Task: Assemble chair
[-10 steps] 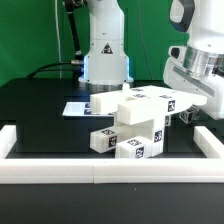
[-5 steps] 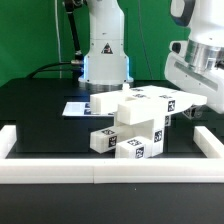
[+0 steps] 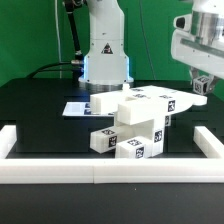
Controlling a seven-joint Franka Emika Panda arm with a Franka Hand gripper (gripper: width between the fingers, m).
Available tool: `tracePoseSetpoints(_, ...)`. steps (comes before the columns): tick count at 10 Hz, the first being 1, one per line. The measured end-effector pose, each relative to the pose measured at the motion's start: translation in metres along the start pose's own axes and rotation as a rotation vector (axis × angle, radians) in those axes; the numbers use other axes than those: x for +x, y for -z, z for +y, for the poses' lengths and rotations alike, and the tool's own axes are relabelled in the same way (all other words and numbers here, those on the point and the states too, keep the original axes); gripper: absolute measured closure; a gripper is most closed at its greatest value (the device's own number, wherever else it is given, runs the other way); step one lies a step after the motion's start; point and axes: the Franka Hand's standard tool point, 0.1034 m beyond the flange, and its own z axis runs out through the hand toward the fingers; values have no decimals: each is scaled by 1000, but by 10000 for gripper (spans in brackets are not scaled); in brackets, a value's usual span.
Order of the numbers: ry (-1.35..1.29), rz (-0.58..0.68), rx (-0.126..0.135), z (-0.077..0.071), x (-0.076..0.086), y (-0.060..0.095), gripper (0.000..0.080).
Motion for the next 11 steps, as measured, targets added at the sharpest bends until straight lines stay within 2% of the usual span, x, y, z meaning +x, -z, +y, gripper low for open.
tracePoseSetpoints(2,25,-29,15,-5,8,24,528)
tracePoseSetpoints(6,31,-23,12,-5,8,21,528)
tracePoseSetpoints(7,116,0,-16,-2,17,23,528)
tracePoseSetpoints(8,183,18,-22,-6,34,31,528)
tracePoseSetpoints(11,289,38,30,-32,75,57,528)
